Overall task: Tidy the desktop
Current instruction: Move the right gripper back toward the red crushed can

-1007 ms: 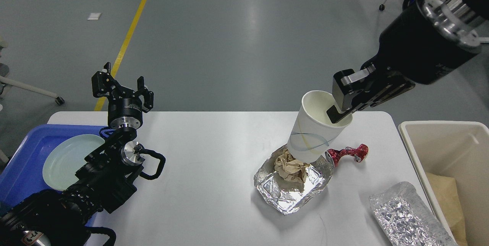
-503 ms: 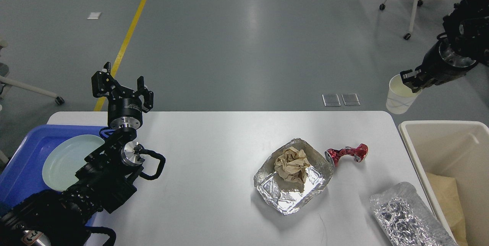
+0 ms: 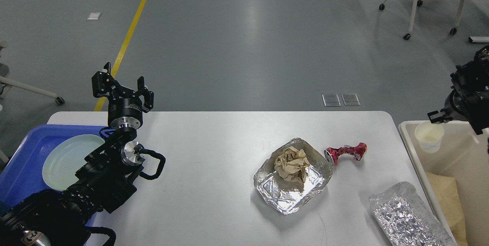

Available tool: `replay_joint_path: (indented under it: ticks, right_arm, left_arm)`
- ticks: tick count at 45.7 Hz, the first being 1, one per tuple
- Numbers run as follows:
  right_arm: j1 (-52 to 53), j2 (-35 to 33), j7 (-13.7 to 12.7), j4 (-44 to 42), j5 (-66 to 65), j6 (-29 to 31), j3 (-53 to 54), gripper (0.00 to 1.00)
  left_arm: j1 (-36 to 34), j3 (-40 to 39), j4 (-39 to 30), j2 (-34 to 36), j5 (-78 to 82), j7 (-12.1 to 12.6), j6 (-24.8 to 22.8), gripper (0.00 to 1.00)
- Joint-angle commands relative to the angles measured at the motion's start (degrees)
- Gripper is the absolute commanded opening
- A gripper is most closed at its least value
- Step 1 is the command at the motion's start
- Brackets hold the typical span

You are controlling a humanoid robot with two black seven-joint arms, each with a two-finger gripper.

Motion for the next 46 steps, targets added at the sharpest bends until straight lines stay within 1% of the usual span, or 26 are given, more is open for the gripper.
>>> replay_joint_path:
  ticks: [1,8,11,14,19,28,32,38,41,42,46]
  right_arm:
    - [-1.38,-0.87,0.03,-1.08,0.01,-0.27,0.12,1.00]
    - [0.72,-0.70,0.47,-0.56,2.02,0.25,1.35,1.00]
    - [4.32,-0.26,0.65,0.41,4.92,1.04,3.71,1.00]
    - [8.62,0.09,0.82,3.83,6.77,3.06,5.13,1.00]
    - [19.69,0.18,0.82,15.33,7.13,6.23,7.76,1.00]
    - [43.50,0.09,0.47,43.19,7.13,7.20,14.26,1.00]
    - [53.00,0.18,0.30,53.12,7.30,8.51,17.69,1.00]
    - [64.26,0.18,0.21,62.28,8.44,12.47,22.79,1.00]
    - [68.13,0.18,0.21,64.83,9.06,14.93,25.42,1.00]
    - [70.49,0.18,0.21,66.14,9.84,17.20,27.35,1.00]
    - [72.44,0.18,0.12,66.86,11.17,19.59,29.73,1.00]
  left_arm:
    - [0.00,0.00,0.00,0.00,0.00,0.00,0.00,1.00]
    - [0.00,0.00,0.00,0.00,0.00,0.00,0.00,1.00]
    - [0.00,0.00,0.00,0.00,0.00,0.00,0.00,1.00]
    - [0.00,0.00,0.00,0.00,0.00,0.00,0.00,1.00]
    - [0.00,0.00,0.00,0.00,0.00,0.00,0.00,1.00]
    - [0.00,0.00,0.00,0.00,0.00,0.00,0.00,1.00]
    - [0.00,0.00,0.00,0.00,0.00,0.00,0.00,1.00]
    - [0.00,0.00,0.00,0.00,0.00,0.00,0.00,1.00]
    - [0.00,0.00,0.00,0.00,0.00,0.00,0.00,1.00]
    - [0.00,0.00,0.00,0.00,0.00,0.00,0.00,1.00]
    - [0.00,0.00,0.00,0.00,0.00,0.00,0.00,1.00]
